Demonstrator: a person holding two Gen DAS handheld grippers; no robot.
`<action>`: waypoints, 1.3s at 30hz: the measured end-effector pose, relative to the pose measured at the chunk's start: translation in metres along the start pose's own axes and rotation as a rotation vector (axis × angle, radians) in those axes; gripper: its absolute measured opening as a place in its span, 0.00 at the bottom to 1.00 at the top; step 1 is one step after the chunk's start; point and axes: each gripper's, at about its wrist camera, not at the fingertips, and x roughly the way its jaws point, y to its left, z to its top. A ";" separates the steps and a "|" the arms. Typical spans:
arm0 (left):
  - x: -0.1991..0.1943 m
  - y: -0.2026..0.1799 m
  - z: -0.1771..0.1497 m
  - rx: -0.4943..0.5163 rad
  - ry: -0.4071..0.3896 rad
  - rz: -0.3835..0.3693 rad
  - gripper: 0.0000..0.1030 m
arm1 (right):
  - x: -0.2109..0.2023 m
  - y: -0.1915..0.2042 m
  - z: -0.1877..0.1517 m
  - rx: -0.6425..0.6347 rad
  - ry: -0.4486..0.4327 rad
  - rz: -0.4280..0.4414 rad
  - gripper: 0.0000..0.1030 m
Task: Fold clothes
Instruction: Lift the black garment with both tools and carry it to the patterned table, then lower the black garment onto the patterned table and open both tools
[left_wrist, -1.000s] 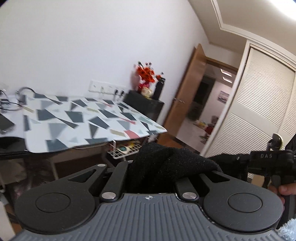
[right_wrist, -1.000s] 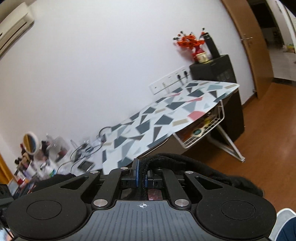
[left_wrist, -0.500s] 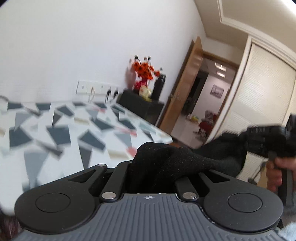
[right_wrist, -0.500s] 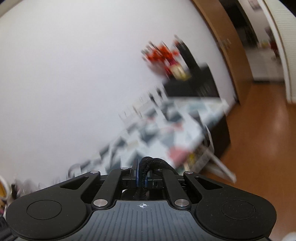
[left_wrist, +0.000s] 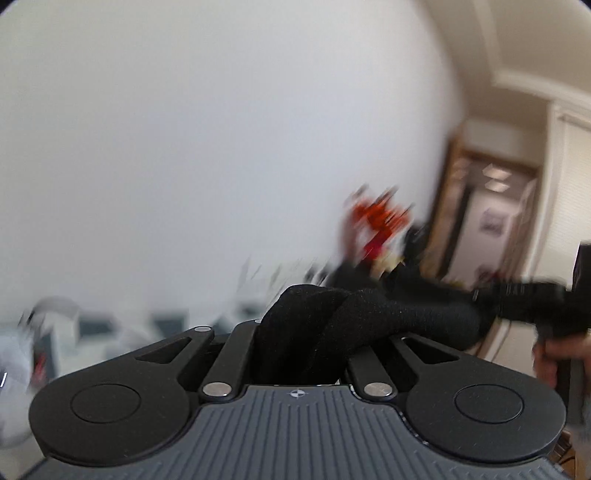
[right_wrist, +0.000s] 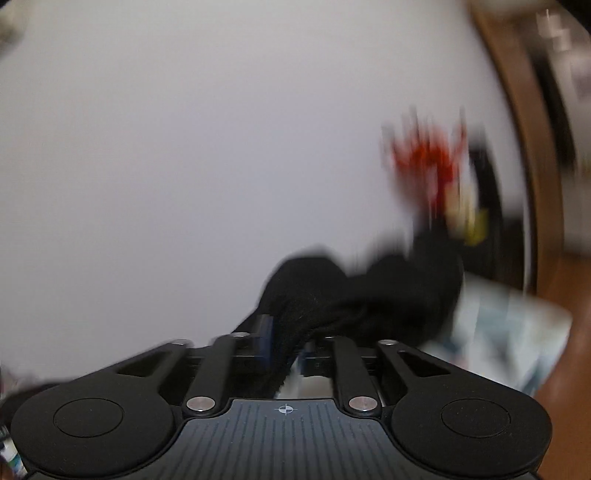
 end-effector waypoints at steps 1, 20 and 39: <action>0.009 0.009 -0.011 -0.018 0.057 0.016 0.05 | 0.028 -0.007 -0.020 0.027 0.094 -0.021 0.59; 0.115 0.042 -0.081 -0.410 0.283 0.573 0.05 | 0.250 -0.226 -0.033 0.358 0.379 -0.256 0.60; 0.252 -0.087 -0.018 -0.325 0.252 0.583 0.05 | 0.329 -0.321 0.026 0.068 0.306 -0.349 0.21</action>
